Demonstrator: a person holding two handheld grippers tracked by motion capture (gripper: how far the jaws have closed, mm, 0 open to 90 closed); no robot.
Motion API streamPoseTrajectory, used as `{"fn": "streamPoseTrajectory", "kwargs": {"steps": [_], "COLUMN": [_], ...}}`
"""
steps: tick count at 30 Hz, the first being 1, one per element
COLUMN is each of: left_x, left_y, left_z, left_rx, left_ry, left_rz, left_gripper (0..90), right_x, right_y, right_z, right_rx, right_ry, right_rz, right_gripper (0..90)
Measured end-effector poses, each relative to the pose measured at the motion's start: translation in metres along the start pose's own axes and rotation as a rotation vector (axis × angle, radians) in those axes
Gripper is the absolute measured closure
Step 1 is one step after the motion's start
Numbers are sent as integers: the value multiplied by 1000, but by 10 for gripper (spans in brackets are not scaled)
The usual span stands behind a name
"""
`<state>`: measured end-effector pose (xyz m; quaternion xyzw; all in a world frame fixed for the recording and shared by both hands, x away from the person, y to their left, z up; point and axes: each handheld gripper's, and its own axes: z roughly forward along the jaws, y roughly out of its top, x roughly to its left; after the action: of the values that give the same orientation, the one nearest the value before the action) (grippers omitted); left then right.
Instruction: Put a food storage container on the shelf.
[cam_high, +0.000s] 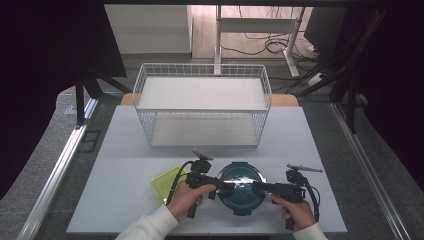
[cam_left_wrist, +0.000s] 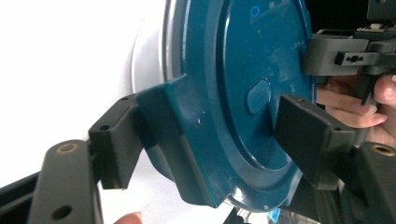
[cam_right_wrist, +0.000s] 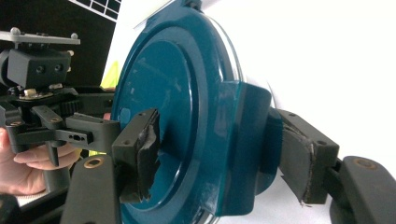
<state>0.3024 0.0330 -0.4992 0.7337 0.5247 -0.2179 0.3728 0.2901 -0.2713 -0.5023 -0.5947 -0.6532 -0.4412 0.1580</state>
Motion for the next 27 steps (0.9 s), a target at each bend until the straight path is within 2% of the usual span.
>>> {"fn": "streamPoseTrajectory", "kwargs": {"steps": [8, 15, 27], "left_x": [-1, -6, -12], "left_y": [-3, -3, 3], "left_z": [-4, -8, -19], "left_rx": [-38, -74, -105], "left_ry": [-11, 3, 6], "left_rz": [-10, 7, 41], "left_gripper": [313, 339, 343], "right_x": [4, 9, 22], "right_y": [-2, -2, 3], "right_z": [-4, -10, -15], "right_rx": [-23, -69, -103], "right_ry": [-5, -5, -13], "right_rz": [-20, -57, -121], "right_gripper": [368, 394, 395]}}
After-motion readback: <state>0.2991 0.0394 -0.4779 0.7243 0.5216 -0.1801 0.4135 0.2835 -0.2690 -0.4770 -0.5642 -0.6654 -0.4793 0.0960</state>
